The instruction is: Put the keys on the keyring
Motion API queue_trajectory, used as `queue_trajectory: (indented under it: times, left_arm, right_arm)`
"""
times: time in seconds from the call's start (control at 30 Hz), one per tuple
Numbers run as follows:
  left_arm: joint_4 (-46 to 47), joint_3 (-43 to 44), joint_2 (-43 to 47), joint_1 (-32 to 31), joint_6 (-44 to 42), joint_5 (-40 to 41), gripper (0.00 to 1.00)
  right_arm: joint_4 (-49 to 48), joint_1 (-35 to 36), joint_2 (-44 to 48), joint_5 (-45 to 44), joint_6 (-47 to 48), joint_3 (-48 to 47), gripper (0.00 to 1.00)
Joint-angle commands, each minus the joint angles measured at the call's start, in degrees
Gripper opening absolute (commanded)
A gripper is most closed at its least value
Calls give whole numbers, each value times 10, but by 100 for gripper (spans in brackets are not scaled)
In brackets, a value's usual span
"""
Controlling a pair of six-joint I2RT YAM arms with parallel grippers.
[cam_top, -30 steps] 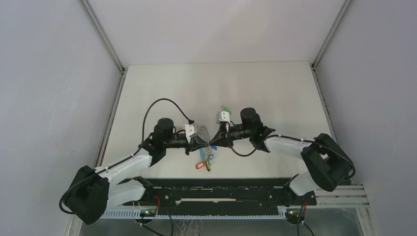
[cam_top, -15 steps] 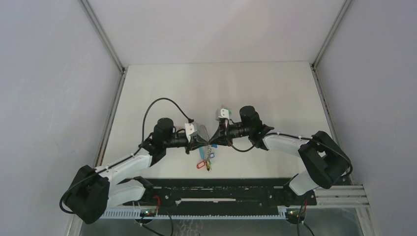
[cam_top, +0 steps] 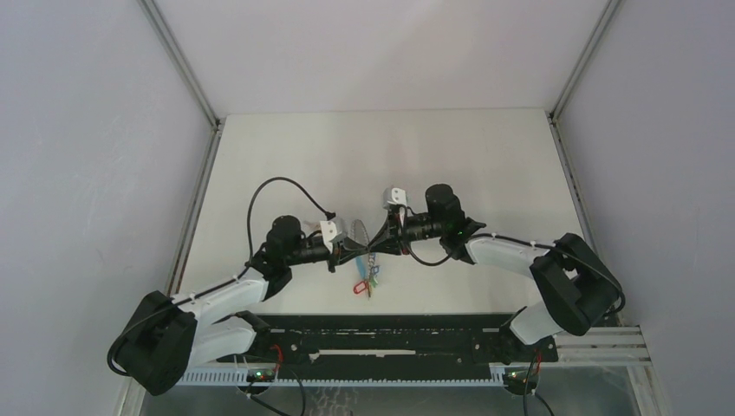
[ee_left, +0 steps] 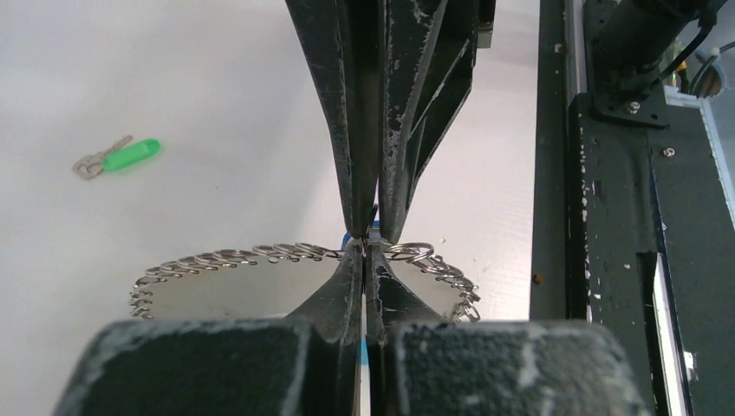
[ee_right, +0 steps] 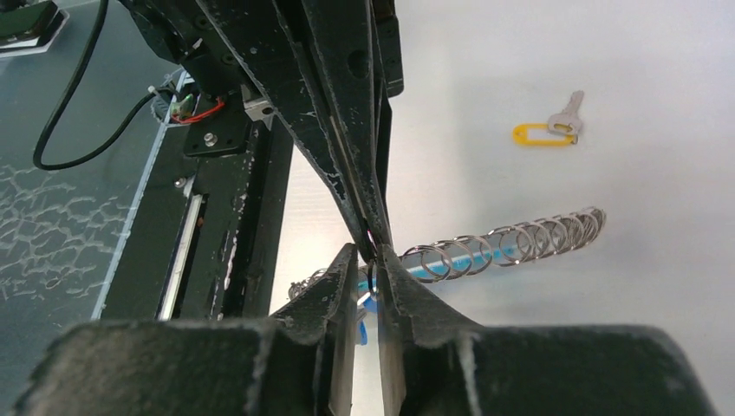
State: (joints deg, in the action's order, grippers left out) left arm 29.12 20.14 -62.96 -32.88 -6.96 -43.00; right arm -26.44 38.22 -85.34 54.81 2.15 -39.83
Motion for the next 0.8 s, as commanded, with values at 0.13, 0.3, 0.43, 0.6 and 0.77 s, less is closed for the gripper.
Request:
queue_trajectory:
  times: [0.13,0.3,0.43,0.6,0.77]
  left_arm:
    - [140,-19,4,-10,43,-9,0]
    - [144,-21,2,-9,44,-10,0]
    - [145,-22,6,-7,46,-8,0]
    - [153,-22,5,-7,53,-8,0]
    - [154,-19,-1,-7,57,-9,0]
  right_arm:
    - [-3,-3,73,31,23,-41,20]
    - [31,-14,99,27,35,-42,24]
    - [118,-19,131,1,89,-42,25]
    - [206,-14,162,-39,147,-32,24]
    - [226,11,170,-87,177,-22,24]
